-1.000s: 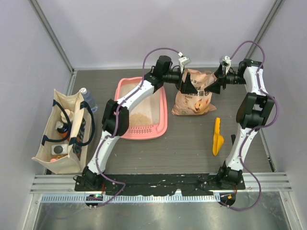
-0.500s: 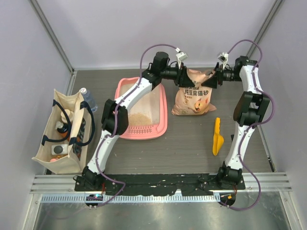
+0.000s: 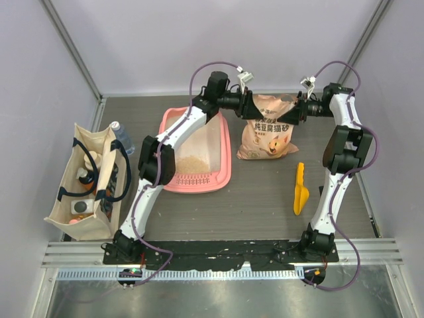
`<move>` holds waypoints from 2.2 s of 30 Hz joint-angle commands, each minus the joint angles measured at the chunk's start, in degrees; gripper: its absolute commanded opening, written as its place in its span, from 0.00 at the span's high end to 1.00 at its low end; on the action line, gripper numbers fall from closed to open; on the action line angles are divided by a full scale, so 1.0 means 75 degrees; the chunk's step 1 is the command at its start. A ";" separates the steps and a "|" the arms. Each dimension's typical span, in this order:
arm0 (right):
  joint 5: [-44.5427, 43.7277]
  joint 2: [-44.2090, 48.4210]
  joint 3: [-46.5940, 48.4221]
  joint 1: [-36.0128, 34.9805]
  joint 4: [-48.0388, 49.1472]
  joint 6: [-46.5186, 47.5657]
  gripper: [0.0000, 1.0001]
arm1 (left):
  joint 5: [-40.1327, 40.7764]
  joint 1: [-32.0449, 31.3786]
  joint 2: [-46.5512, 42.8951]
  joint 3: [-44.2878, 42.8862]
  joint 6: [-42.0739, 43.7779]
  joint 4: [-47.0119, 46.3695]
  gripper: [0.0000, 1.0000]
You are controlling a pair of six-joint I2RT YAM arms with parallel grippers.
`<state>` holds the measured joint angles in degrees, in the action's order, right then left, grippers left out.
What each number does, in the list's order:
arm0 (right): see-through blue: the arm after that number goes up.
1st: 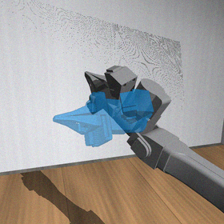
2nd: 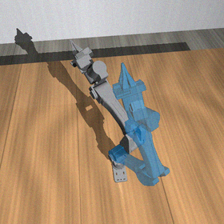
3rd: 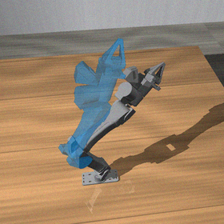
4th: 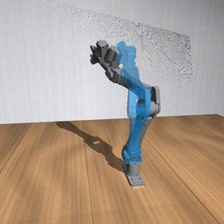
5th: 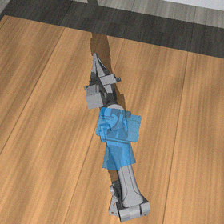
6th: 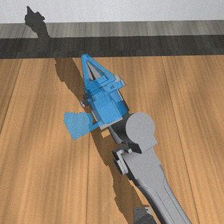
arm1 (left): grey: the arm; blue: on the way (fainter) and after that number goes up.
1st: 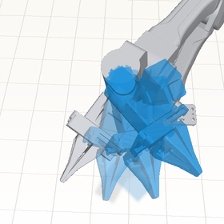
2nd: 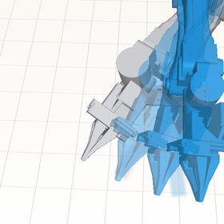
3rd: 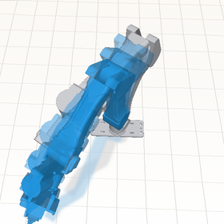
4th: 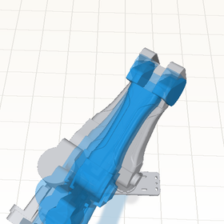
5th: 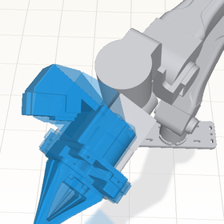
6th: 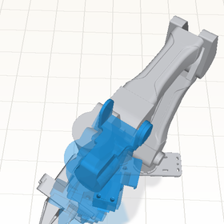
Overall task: Fill the litter box with clean litter
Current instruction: Close the cat litter bag at the center of the board.
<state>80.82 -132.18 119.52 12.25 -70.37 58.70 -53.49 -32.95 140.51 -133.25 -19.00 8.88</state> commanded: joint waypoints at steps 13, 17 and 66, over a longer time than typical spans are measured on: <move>0.0627 0.0140 0.0106 0.0019 -0.0624 0.0693 0.50 | -0.0367 0.0151 -0.0430 0.0716 0.0296 0.0269 0.39; 0.0767 -0.0036 0.0363 -0.0028 -0.0777 0.0600 0.81 | -0.0274 0.0163 -0.0301 0.0482 0.0296 0.0338 0.50; 0.0322 0.2214 -0.1441 0.0359 0.1355 -0.3480 0.40 | 0.0124 0.0010 -0.0875 0.1033 -0.1229 -0.0050 0.50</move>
<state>78.08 -118.50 105.58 16.03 -56.71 23.42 -53.76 -32.42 136.25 -124.36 -30.92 7.92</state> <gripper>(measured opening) 0.582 0.513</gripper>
